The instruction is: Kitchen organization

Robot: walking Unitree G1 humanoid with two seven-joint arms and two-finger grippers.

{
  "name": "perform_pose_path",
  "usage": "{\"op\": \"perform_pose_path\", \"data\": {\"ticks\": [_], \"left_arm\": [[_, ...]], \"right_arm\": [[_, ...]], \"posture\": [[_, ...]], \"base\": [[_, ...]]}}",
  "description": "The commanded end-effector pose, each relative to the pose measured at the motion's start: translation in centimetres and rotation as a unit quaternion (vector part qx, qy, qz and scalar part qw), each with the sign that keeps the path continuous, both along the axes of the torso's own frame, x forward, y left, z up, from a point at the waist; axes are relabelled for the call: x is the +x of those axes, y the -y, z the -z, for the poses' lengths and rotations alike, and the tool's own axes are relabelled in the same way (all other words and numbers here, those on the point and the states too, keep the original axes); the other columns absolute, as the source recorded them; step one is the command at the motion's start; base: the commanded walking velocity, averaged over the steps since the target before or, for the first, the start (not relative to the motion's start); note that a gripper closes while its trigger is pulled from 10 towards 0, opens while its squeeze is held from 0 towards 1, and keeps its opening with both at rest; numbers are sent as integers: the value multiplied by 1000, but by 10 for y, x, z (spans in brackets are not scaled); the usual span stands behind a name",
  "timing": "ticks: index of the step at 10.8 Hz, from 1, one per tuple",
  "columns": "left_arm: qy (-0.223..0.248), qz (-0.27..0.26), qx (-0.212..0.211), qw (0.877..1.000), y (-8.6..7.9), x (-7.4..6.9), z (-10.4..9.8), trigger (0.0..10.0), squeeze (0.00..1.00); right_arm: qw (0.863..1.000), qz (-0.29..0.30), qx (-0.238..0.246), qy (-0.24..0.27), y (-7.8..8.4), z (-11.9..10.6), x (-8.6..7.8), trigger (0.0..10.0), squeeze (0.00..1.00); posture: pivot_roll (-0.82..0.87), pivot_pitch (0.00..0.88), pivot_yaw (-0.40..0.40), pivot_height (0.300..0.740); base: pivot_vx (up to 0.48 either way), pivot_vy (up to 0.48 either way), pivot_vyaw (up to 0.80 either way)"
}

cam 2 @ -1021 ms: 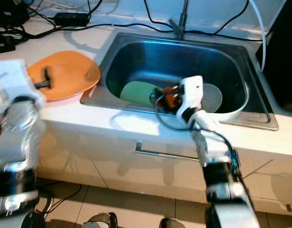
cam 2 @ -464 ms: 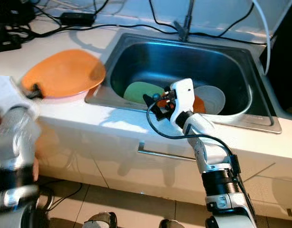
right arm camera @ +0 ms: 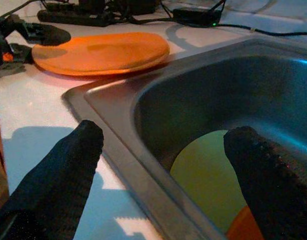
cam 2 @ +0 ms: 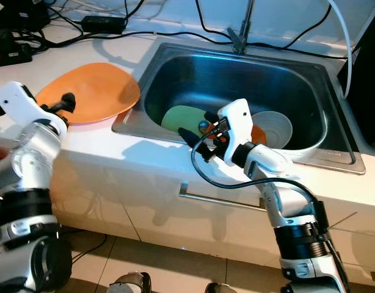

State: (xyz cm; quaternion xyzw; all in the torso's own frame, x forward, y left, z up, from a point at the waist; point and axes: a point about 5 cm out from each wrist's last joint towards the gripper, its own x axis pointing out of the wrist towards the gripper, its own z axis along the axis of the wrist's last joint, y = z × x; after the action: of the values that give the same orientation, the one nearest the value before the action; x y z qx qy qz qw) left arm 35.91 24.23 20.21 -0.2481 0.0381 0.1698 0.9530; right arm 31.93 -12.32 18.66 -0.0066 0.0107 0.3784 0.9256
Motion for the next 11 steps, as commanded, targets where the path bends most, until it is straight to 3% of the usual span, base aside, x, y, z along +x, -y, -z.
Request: {"op": "perform_pose_path", "data": {"ticks": [1, 2, 3, 4, 8, 11], "left_arm": [[-38, 30, -82, 995, 9, 3, 23, 10000, 0], [-38, 38, -130, 990, 11, 4, 26, 10000, 0], [-50, 51, -164, 984, 13, 4, 31, 6314, 0], [-57, 75, -199, 976, 18, 3, 35, 0, 0], [-40, 89, -261, 960, 23, 6, 31, 0, 0], [-37, 89, -271, 958, 23, 6, 31, 0, 0]], "right_arm": [[1000, -3, 2, 2, 3, -5, -3, 10000, 0], [1000, -3, -1, 1, 4, -5, -4, 10000, 0], [1000, -6, -1, 1, 4, -6, -4, 10000, 0], [1000, -7, -1, 2, 4, -7, -4, 10000, 0], [1000, -7, -2, -2, 3, -7, -5, 10000, 0], [1000, -4, -1, -4, 3, -5, -6, 10000, 0]], "posture": [[130, 74, -16, 740], [130, 74, -14, 740], [130, 74, -14, 740], [129, 74, -13, 740], [126, 79, -14, 740], [126, 78, -11, 740]], "base": [[0, 0, 0], [0, 0, 0], [0, 0, 0], [0, 0, 0], [0, 0, 0], [0, 0, 0]]}}
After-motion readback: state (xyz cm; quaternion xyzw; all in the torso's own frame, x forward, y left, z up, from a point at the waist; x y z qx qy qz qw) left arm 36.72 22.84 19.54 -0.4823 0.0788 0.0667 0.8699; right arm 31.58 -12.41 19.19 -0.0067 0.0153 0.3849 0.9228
